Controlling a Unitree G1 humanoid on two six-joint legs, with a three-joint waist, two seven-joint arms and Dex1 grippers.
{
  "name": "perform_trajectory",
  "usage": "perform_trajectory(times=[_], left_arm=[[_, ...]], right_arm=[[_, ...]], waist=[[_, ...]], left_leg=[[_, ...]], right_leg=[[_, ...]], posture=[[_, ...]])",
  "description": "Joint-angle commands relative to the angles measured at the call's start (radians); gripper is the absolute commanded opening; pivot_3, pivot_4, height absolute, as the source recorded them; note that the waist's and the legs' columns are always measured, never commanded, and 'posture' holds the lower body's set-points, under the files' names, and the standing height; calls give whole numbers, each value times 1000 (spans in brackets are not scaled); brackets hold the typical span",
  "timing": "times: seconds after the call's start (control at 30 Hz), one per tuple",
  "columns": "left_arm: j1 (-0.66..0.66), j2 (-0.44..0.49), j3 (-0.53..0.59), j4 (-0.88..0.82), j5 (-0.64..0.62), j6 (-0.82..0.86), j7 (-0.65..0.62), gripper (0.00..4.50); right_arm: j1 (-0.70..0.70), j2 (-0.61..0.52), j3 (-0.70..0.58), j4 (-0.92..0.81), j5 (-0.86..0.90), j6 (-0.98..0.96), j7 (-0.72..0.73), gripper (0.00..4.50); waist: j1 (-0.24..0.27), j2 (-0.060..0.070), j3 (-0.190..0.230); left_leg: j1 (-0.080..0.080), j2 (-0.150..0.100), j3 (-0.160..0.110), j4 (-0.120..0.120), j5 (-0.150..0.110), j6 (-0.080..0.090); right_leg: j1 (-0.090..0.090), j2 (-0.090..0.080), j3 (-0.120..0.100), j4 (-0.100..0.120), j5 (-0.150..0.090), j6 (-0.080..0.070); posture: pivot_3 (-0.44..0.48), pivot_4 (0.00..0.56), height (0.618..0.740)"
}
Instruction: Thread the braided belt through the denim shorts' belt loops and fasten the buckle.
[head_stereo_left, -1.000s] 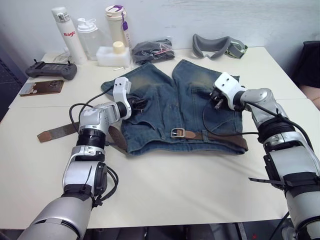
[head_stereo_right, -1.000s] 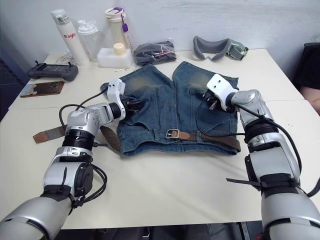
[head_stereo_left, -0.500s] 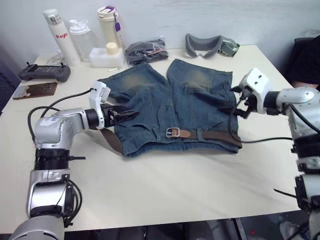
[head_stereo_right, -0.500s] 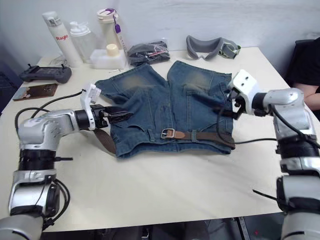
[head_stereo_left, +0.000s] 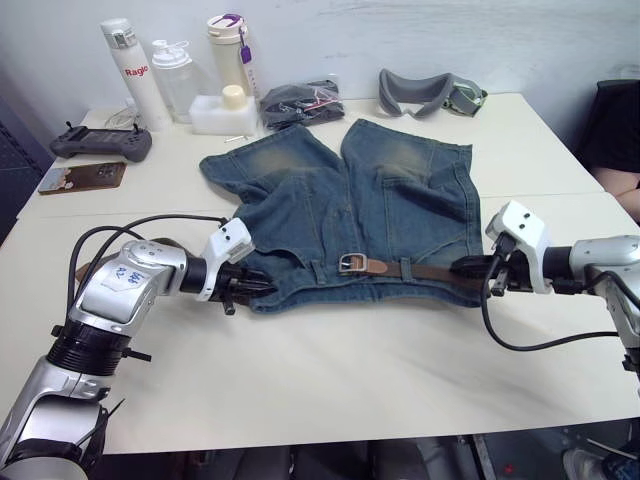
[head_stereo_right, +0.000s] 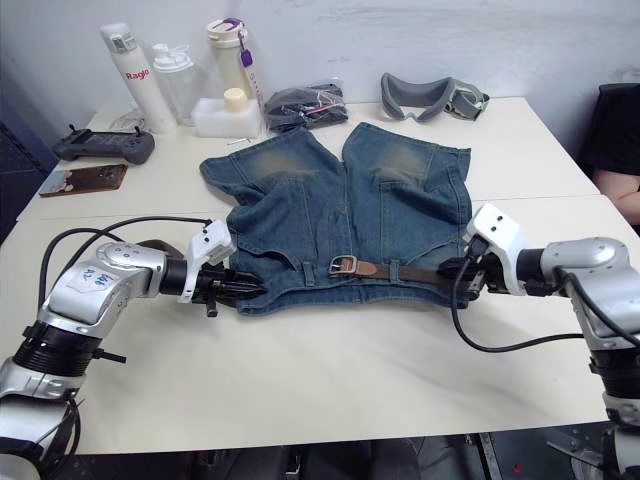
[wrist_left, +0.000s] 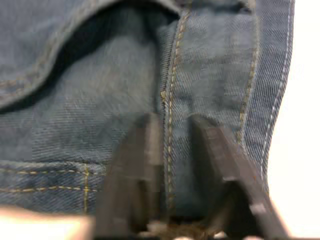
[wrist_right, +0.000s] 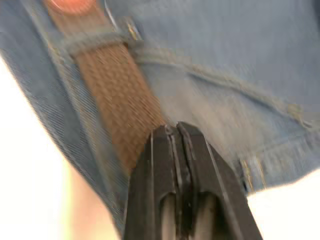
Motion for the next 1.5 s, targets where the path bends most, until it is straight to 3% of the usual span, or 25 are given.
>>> perform_trajectory(times=[0.03, 0.2, 0.27, 0.33, 0.47, 0.53, 0.57, 0.73, 0.87, 1.0, 1.03, 1.17, 1.3, 1.4, 1.5], left_arm=[[53, 59, -97, 40, 124, -31, -9, 11], [70, 99, -123, 67, 181, -79, -19, 11], [70, 94, -106, 61, 169, -78, -17, 11], [69, 76, -60, 44, 121, -46, -12, 11], [77, 7, 135, 5, -25, 31, 31, 11], [90, -36, 277, -3, -111, 80, 70, 11], [99, -45, 346, -8, -152, 134, 91, 11], [142, -58, 685, -93, -377, 378, 182, 11], [147, -75, 960, -102, -474, 556, 327, 1532], [97, -129, 1163, -147, -553, 703, 470, 3340], [99, -146, 1190, -176, -568, 732, 493, 3603], [124, -186, 1215, -251, -610, 819, 537, 3603], [57, -217, 1283, -175, -492, 825, 728, 3603], [1, -256, 1269, -112, -426, 825, 873, 3603], [-120, -323, 1321, -32, -361, 825, 1008, 3603]], right_arm=[[73, -32, 93, -51, -75, 18, -23, 0], [67, -61, 127, 2, -149, -42, -53, 0], [28, -52, 120, 15, -148, -66, -52, 0], [-19, -32, 96, 8, -109, -82, -33, 0], [-141, 23, 14, -39, 39, -2, 14, 0], [-196, 27, 0, -60, 88, 34, 44, 0], [-222, 26, 0, -70, 108, 53, 58, 0], [-342, 36, 17, -123, 230, 154, 136, 0], [-411, 79, 58, -111, 242, 139, 146, 0], [-444, 110, 88, -70, 232, 113, 165, 0], [-449, 114, 107, -51, 216, 93, 173, 0], [-462, 127, 141, -14, 200, 58, 199, 0], [-465, 131, 144, -13, 202, 55, 208, 0], [-455, 128, 143, -21, 199, 51, 204, 0], [-443, 120, 135, -30, 196, 55, 192, 0]], waist=[[-1, 2, -6], [-1, -1, -16], [-2, -2, -17], [-2, -2, -17], [-7, 3, -11], [-7, 6, -4], [-5, 5, -2], [-4, -1, 2], [-5, -1, 2], [1, -3, 3], [3, -3, 4], [6, -4, 4], [1, -5, 4], [1, -6, 4], [4, -8, 6]], left_leg=[[0, 0, 0, 0, 0, 0], [4, 2, 0, 0, -3, 1], [4, 3, 1, 0, -4, 2], [6, 3, 1, 0, -6, 6], [6, 2, 1, 1, -7, 7], [6, 2, 0, 1, -7, 7], [6, 3, 0, 0, -6, 7], [6, 3, -4, -4, -2, -2], [6, 2, -4, -5, -2, -2], [8, 2, -4, -5, -2, -2], [8, 2, -4, -5, -2, -2], [8, -2, -6, -5, -2, -3], [8, -4, -7, -5, -1, -4], [9, -3, -7, -6, -1, -4], [9, -4, -7, -6, -1, -4]], right_leg=[[0, 0, 0, 0, 0, 0], [3, 0, -3, 0, -2, -4], [3, 0, -4, 1, -10, -19], [4, 0, -4, 1, -10, -19], [1, 0, -3, 3, -8, -16], [-1, 0, -3, 4, -3, -6], [-1, 0, -3, 4, 0, 0], [-1, 2, -4, 1, 0, 0], [-1, 2, -3, 0, 0, 1], [0, 2, -2, 0, 1, 1], [0, 2, -2, 0, 1, 1], [1, 2, -1, 0, 1, 2], [1, 1, 1, 0, 1, 3], [1, 2, 1, 1, 2, 3], [1, 2, 1, 1, 2, 4]], posture=[[0, 150, 627], [0, 150, 627], [0, 150, 627], [0, 150, 627], [0, 150, 627], [0, 150, 627], [0, 150, 627], [0, 150, 627], [0, 150, 627], [0, 150, 627], [0, 150, 627], [0, 150, 627], [0, 150, 627], [0, 150, 627], [0, 150, 627]])
